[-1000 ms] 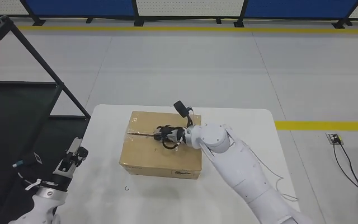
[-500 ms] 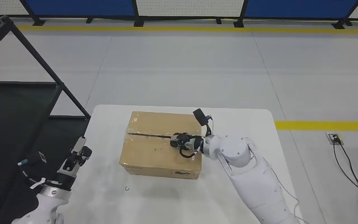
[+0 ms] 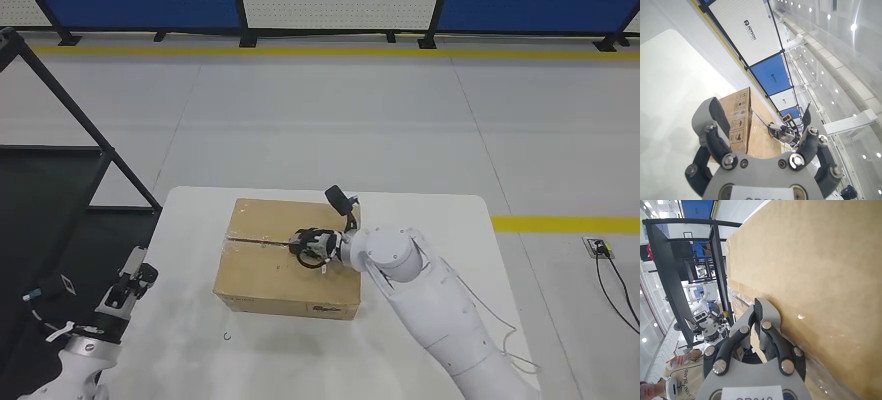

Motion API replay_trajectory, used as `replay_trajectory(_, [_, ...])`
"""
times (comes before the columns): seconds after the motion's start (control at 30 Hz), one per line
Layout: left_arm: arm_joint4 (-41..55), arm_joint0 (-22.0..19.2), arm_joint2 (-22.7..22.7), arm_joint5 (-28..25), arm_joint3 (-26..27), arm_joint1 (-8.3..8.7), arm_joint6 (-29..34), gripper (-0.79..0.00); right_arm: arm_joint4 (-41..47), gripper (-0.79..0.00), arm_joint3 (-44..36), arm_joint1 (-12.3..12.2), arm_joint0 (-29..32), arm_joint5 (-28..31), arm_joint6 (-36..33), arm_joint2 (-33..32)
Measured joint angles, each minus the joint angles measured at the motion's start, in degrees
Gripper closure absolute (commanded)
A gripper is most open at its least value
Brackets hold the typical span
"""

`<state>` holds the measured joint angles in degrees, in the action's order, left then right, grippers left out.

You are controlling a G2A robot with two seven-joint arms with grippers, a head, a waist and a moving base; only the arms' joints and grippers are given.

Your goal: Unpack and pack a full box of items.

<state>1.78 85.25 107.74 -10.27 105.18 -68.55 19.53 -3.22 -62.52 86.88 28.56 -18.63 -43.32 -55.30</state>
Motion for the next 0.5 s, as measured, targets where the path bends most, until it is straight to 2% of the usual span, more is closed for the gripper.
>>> replay_trajectory(0.5, [-1.46,-2.28,-2.46,0.33,0.37,0.34,1.80,-0.785,-3.10,0.000,-9.32,-2.90,7.22,-3.56,0.08,-7.31])
